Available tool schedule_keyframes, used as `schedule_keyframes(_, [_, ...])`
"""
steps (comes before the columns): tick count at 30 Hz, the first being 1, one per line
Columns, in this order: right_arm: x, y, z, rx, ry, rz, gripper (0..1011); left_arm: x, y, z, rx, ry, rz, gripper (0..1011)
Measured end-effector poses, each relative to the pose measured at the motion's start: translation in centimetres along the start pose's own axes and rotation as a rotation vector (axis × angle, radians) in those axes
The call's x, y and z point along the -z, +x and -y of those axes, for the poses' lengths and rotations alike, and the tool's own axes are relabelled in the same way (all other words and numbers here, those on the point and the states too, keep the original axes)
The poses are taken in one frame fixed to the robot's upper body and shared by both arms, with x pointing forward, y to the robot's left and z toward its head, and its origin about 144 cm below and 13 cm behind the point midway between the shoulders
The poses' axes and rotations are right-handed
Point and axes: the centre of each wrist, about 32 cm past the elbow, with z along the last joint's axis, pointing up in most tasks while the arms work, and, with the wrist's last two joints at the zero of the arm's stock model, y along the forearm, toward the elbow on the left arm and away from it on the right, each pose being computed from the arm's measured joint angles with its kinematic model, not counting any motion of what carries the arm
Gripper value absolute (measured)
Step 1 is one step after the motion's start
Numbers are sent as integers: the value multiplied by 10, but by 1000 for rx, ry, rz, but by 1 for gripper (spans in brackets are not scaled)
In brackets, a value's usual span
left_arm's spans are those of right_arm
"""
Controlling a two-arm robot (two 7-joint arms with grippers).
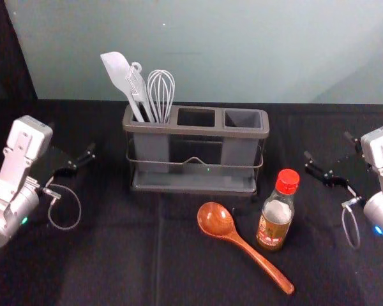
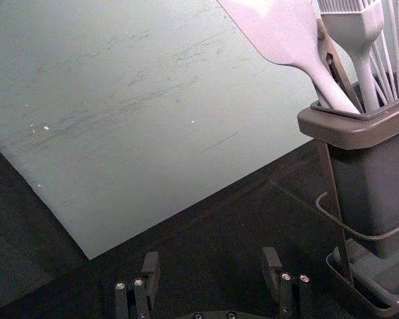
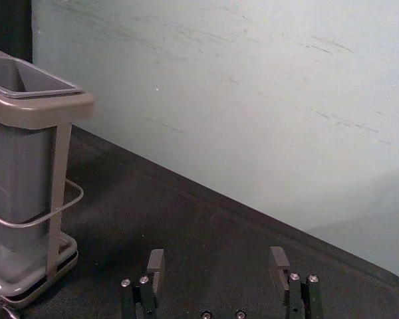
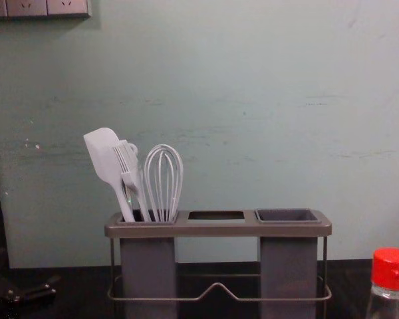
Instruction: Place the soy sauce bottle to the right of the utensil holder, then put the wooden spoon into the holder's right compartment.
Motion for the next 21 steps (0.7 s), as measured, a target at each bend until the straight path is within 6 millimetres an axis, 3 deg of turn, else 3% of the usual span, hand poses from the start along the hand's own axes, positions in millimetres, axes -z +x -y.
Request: schedule_keyframes(21, [0, 0, 0, 0, 0, 0, 1003, 0, 0, 0, 0, 0, 0, 1005])
